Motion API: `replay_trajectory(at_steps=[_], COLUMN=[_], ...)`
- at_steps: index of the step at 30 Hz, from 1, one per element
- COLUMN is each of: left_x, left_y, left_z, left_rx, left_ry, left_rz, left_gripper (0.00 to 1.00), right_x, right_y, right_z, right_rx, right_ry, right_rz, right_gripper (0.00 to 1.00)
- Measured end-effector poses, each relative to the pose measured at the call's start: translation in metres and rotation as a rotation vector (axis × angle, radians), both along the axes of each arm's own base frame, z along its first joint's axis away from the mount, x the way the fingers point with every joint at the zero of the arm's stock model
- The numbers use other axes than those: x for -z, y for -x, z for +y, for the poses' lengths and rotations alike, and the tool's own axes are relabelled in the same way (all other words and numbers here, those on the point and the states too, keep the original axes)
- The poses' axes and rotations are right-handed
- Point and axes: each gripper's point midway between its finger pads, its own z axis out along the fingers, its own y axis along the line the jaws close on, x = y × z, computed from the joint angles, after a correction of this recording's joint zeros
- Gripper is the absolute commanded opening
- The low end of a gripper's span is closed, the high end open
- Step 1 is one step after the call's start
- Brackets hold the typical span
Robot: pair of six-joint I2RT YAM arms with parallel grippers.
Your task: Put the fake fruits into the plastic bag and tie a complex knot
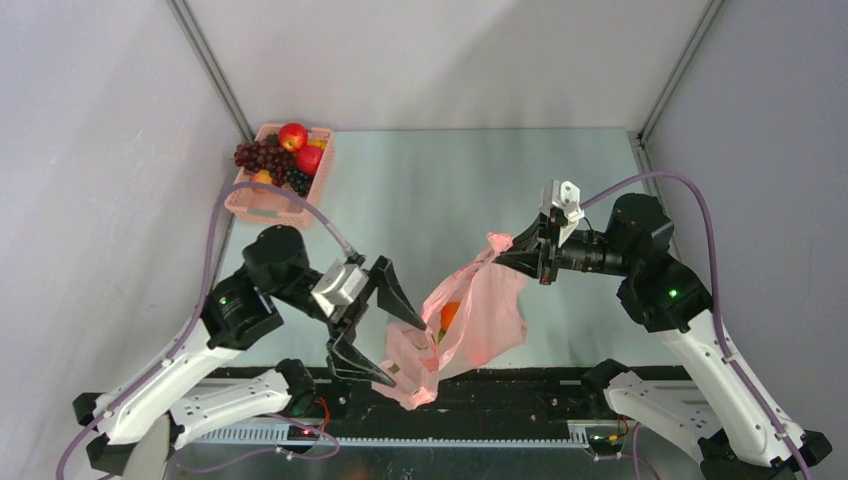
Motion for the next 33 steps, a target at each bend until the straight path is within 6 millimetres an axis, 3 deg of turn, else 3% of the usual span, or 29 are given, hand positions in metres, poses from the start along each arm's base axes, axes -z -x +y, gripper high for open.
replay_trajectory(at_steps=[13, 27, 33], left_x=[0.039, 0.061, 0.06], left_y=[0.022, 0.039, 0.042], left_z=[-0.015, 0.0, 0.008], left_rx=[0.169, 0.232, 0.234], left_ry=[-0.152, -0.211, -0.203], left_rz=[0.106, 0.11, 0.097], left_gripper=[0.99, 0.99, 0.99], right_x=[-0.001, -0.002, -0.003], right_y=[0.0, -0.001, -0.002], right_z=[0.0, 0.001, 0.002], right_rx=[0.004, 0.004, 0.005], right_ry=[-0.004, -0.011, -0.016], right_rz=[0.005, 0.014, 0.022], right_gripper=[0.0, 0.0, 0.0])
